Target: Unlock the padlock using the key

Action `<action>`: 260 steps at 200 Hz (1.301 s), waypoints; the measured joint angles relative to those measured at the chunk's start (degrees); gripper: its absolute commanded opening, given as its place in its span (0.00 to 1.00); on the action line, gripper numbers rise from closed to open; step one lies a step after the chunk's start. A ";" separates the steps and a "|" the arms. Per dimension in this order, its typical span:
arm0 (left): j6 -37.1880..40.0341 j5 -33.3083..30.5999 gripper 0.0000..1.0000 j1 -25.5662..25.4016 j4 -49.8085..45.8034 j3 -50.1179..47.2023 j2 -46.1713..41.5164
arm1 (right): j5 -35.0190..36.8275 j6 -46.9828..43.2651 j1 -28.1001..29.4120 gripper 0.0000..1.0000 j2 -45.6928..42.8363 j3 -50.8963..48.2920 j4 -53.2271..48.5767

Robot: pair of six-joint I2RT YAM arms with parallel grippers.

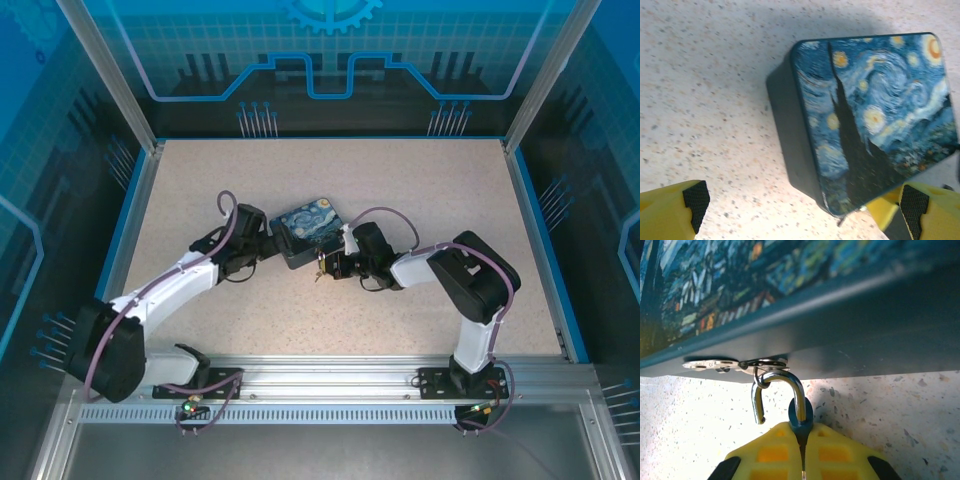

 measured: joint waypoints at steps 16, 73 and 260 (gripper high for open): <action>0.76 -2.16 0.99 0.00 -0.50 0.61 2.12 | 0.24 1.18 0.00 0.00 -0.04 0.00 0.00; 2.34 -6.86 0.99 -0.94 -1.16 1.90 7.39 | 1.77 5.29 0.48 0.00 -0.20 0.00 -0.15; 1.66 -9.49 0.99 -3.85 5.77 2.40 11.65 | 9.25 29.57 1.36 0.00 -2.89 -2.69 2.43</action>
